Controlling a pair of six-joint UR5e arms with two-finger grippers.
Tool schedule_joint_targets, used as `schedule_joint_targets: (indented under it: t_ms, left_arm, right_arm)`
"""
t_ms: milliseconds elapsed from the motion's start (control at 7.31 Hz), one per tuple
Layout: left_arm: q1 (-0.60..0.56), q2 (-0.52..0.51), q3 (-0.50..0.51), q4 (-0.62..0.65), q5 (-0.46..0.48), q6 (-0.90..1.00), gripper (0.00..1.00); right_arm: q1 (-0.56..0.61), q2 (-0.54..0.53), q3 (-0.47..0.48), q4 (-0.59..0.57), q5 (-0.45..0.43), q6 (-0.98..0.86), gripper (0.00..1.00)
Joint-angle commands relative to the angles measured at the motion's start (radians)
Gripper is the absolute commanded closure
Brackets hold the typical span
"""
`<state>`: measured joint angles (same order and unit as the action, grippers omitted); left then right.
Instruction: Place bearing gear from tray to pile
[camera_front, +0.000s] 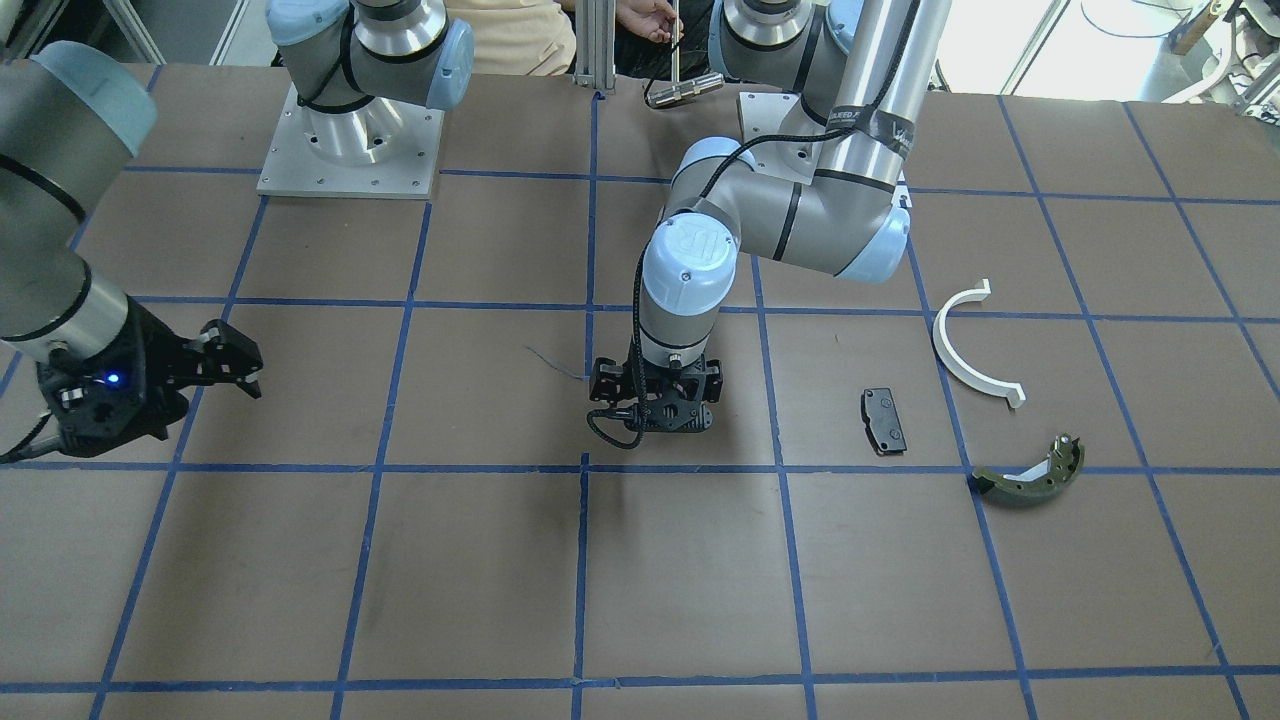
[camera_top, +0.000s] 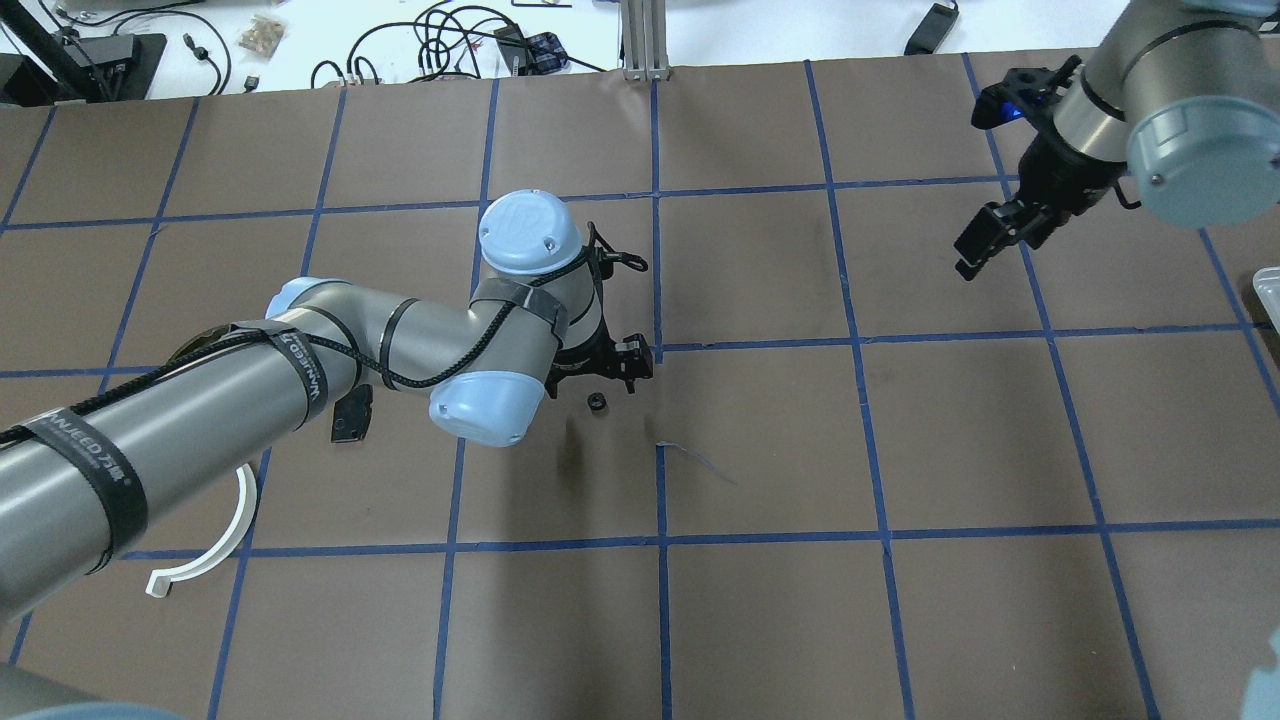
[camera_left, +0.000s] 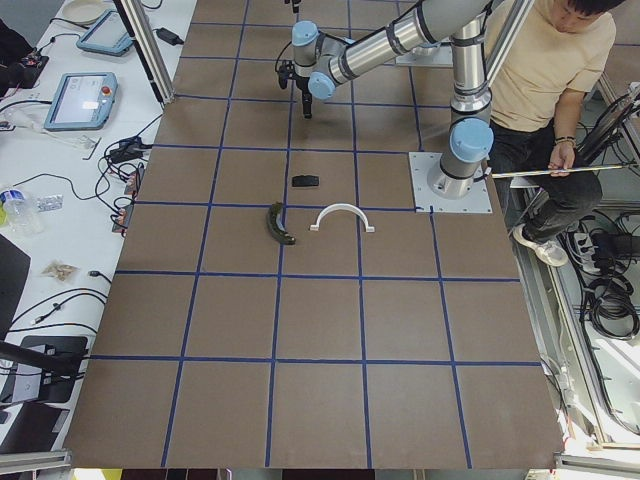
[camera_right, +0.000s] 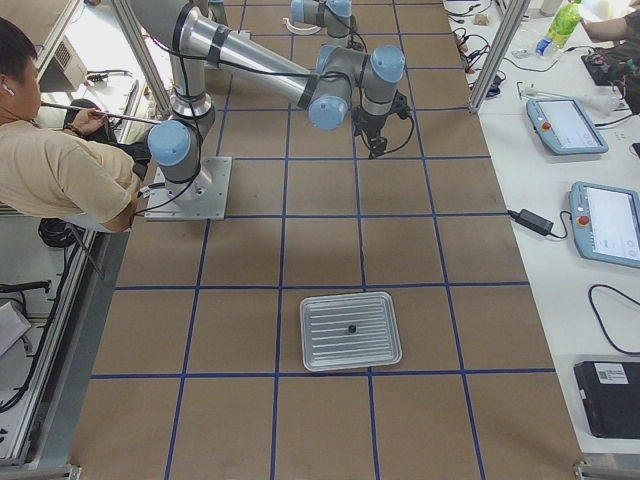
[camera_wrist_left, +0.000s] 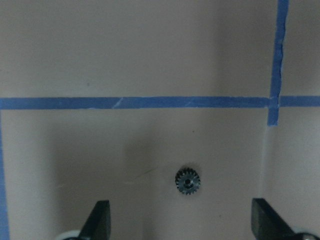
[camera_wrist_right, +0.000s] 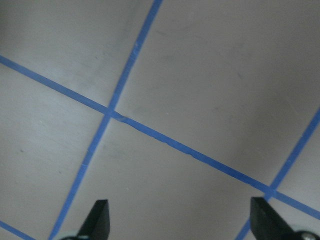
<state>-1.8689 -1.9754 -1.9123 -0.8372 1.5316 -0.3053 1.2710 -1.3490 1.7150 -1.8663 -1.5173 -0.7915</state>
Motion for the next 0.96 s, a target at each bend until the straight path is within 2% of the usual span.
schedule_joint_targets:
  t_ms: [0,137,410,547,684,821]
  left_arm:
    - [-0.013,-0.028,0.001,0.013,0.016,-0.009,0.00]
    - [-0.013,-0.036,-0.001,0.024,0.016,-0.009,0.03]
    - [-0.013,-0.049,-0.001,0.029,0.016,-0.008,0.23]
    - [-0.013,-0.049,-0.002,0.035,0.016,-0.006,0.46]
    - [-0.013,-0.049,-0.002,0.036,0.016,-0.006,0.78]
    - [-0.013,-0.049,-0.001,0.046,0.016,-0.008,1.00]
  right_arm:
    - [-0.186,0.001,0.000,0.000,-0.043,-0.281,0.00]
    - [-0.279,0.007,-0.005,-0.011,-0.043,-0.422,0.00]
    - [-0.439,0.011,-0.008,-0.020,-0.043,-0.608,0.00]
    - [-0.499,0.019,-0.008,-0.022,-0.043,-0.680,0.00]
    - [-0.554,0.043,-0.014,-0.036,-0.044,-0.740,0.00]
    - [-0.597,0.083,-0.012,-0.136,-0.044,-0.806,0.00]
